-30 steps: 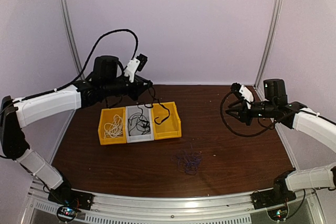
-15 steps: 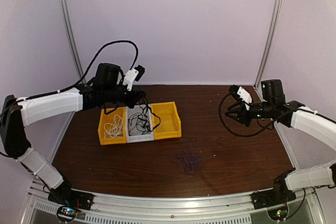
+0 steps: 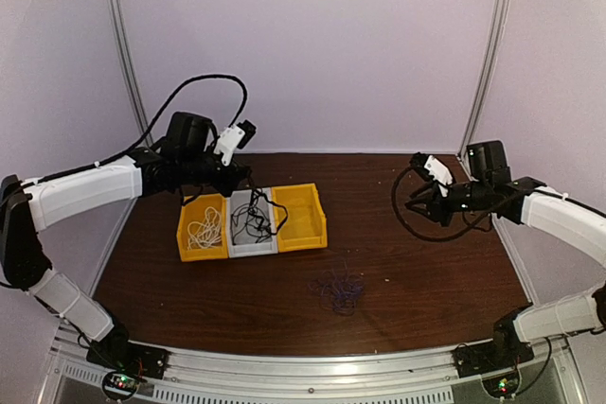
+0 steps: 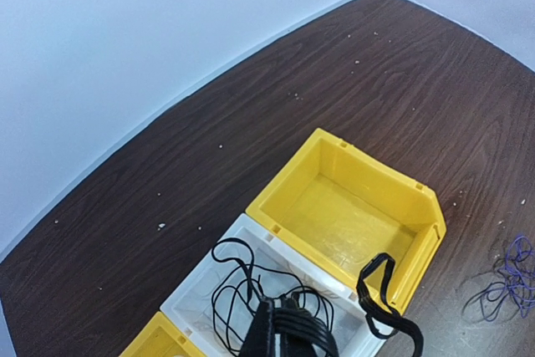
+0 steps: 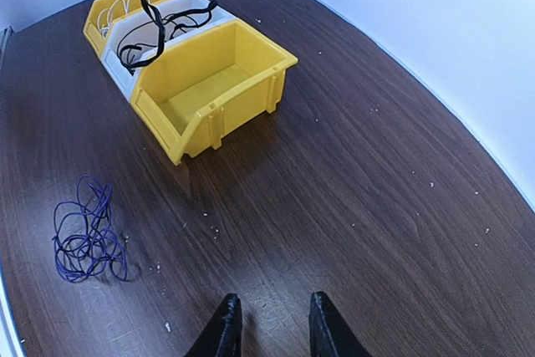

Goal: Untangle the cables

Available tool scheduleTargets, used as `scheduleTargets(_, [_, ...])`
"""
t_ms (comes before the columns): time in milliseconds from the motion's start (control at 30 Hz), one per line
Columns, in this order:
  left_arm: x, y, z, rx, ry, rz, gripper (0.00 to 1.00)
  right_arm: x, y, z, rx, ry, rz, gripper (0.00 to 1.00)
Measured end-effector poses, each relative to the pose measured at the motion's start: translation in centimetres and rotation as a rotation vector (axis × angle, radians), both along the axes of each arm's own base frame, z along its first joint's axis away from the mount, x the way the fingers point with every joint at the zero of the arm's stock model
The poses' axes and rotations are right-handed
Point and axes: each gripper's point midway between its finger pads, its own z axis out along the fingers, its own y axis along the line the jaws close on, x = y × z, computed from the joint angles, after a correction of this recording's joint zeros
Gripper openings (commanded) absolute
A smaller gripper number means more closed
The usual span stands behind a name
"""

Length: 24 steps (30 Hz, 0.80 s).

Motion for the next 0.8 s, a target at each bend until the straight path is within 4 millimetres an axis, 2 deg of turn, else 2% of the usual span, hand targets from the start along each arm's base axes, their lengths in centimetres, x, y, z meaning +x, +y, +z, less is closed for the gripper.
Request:
scheduleTargets(233, [0.7,1.6,-2.2,0.087,0.011,0.012,0.00,-0.1,-0.3,1.5,0.017,-0.056,-0.012,0.29])
scheduleTargets(500, [1.4,3.4,-3.4,0.205,-0.007,0.057,0.00,-0.1,-0.5,1.3,0.020,-0.059,-0.018,0.29])
scheduleTargets(633, [2.3,5.2,-3.1,0.225,-0.021,0.103,0.00,-0.1,-0.5,1.4,0.020,-0.061,-0.018,0.29])
scheduleTargets(800, [2.5,7.5,-1.1,0.203,-0.061,0.153,0.00,0.0,-0.6,1.4,0.021,-0.065,-0.025,0.29])
